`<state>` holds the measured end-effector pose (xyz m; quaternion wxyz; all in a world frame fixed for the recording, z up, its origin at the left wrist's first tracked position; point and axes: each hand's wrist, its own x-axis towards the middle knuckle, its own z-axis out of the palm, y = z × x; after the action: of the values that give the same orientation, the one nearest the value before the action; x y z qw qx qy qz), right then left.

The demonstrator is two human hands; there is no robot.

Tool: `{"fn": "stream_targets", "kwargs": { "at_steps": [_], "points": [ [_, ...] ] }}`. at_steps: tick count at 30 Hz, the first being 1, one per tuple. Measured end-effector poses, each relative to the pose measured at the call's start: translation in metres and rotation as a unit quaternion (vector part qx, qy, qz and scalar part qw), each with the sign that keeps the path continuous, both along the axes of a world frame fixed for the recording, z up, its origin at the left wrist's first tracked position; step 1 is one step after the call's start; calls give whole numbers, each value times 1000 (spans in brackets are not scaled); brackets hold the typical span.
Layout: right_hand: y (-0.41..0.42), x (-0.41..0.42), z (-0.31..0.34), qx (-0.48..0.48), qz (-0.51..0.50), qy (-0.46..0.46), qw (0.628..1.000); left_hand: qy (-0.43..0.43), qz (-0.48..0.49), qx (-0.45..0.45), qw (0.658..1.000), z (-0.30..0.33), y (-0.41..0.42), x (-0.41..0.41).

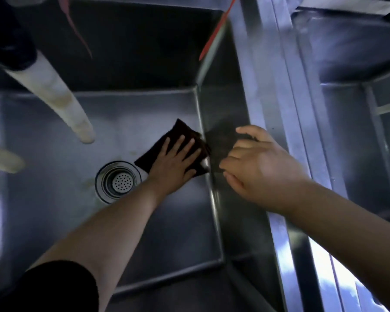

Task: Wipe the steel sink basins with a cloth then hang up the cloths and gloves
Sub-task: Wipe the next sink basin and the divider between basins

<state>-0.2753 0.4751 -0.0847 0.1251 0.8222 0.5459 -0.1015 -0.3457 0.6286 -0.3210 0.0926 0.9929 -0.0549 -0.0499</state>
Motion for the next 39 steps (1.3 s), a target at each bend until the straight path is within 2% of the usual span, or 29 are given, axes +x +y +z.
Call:
{"fn": "stream_targets", "kwargs": {
  "at_steps": [7, 11, 16, 21, 25, 27, 30, 33, 39],
  "points": [
    [-3, 2, -8, 27, -3, -11, 1000, 19, 95, 42, 994, -16, 50, 90],
    [-2, 0, -6, -3, -1, -17, 1000, 29, 104, 37, 993, -11, 34, 86],
    [0, -3, 1, -10, 2, -1, 1000, 39, 3, 19, 999, 1, -16, 7],
    [0, -6, 1, 7, 3, -10, 1000, 90, -184, 14, 979, 22, -52, -102],
    [0, -3, 1, 40, 4, -6, 999, 84, -246, 21, 965, 27, -43, -118],
    [-1, -3, -1, 47, 1, -5, 999, 81, -204, 15, 975, 27, -32, -91],
    [-4, 0, -7, 54, 9, -7, 998, 58, -91, 15, 994, 22, -8, -26],
    [-7, 2, -10, 109, 18, -17, 994, 43, -14, 28, 999, 8, 19, 43],
    [-11, 5, -14, 170, 37, -20, 985, 22, 65, 28, 997, -6, 50, 122]
  ]
}}
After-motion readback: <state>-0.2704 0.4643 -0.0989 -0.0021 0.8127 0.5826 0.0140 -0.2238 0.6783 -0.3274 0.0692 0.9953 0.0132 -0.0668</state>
